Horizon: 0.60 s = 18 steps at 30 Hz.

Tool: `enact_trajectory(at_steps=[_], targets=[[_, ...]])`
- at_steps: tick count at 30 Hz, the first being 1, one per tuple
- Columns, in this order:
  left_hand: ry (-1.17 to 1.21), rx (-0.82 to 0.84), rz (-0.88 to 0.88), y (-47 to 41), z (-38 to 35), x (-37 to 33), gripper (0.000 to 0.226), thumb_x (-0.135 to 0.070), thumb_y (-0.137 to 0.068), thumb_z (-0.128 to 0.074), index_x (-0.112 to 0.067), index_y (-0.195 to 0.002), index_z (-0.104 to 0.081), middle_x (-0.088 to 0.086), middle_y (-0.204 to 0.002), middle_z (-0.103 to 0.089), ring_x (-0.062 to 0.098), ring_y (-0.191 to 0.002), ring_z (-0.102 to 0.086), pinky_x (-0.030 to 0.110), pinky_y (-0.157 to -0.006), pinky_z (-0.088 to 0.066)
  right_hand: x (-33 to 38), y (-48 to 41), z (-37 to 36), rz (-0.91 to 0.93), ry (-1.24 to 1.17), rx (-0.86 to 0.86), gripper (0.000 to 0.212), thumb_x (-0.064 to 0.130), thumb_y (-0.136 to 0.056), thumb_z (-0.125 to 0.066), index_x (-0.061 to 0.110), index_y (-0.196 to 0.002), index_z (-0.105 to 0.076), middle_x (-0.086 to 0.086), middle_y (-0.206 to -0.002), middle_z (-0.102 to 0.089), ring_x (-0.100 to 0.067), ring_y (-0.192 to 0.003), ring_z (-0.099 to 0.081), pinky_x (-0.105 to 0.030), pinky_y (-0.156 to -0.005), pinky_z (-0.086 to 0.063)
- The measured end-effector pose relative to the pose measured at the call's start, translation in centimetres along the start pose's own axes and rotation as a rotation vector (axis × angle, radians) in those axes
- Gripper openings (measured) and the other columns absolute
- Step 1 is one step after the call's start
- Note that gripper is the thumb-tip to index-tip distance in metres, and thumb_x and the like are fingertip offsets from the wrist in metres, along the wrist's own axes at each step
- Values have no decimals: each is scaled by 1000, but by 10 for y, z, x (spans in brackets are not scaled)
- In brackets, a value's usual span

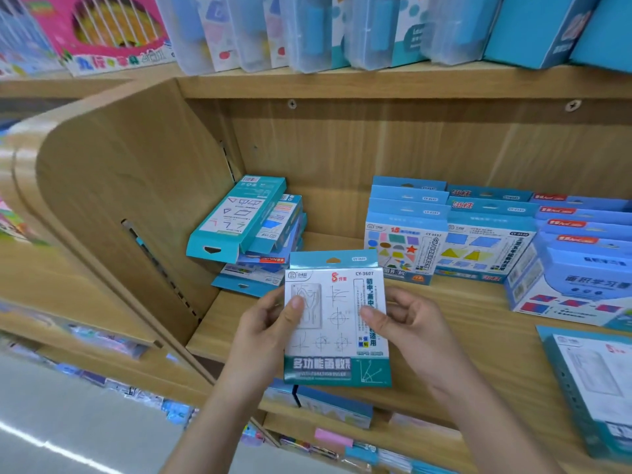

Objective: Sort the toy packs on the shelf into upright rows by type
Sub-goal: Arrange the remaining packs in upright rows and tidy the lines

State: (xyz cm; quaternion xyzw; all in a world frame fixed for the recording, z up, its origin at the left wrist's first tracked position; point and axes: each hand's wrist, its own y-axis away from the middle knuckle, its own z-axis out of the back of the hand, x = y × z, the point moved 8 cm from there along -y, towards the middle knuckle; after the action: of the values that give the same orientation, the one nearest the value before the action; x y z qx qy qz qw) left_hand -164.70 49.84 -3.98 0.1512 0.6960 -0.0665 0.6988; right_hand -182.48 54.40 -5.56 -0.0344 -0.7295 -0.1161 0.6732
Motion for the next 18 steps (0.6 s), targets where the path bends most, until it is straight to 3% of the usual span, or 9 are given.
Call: enact_trajectory(at_steps=[6,13,16,18], targets=[[26,0,-8,-5,-5,9,26,-18,-90,-51,-8,-113,-60,6,-95,-74,18,-85,-71,23,-60,-56,0,2,5,25,41,-12,22,18,-82,-70,23,-103,-67,0,-93,-75,-16,-88,-71,-37,-79,-56],[4,17,-42,-12,-27,25,20,-13,-92,-51,-13,-111,-57,2,-94,-74,17,-87,-71,26,-64,-56,-1,16,27,57,169,-66,26,20,-85,-67,32,-107,-61,14,-95,-73,-5,-87,-69,-25,-72,-56],[1,43,-112,-13,-46,23,18,-4,-92,-50,-11,-108,-54,1,-93,-74,14,-83,-70,25,-63,-57,7,26,48,105,360,-133,29,23,-87,-65,42,-108,-57,26,-100,-68,6,-93,-63,-20,-77,-52],[-12,76,-162,-14,-61,22,22,2,-91,-49,-12,-108,-52,-3,-97,-73,10,-86,-69,22,-67,-56,15,39,69,146,595,-213,36,31,-87,-65,43,-119,-53,28,-110,-63,9,-104,-55,-22,-89,-47]])
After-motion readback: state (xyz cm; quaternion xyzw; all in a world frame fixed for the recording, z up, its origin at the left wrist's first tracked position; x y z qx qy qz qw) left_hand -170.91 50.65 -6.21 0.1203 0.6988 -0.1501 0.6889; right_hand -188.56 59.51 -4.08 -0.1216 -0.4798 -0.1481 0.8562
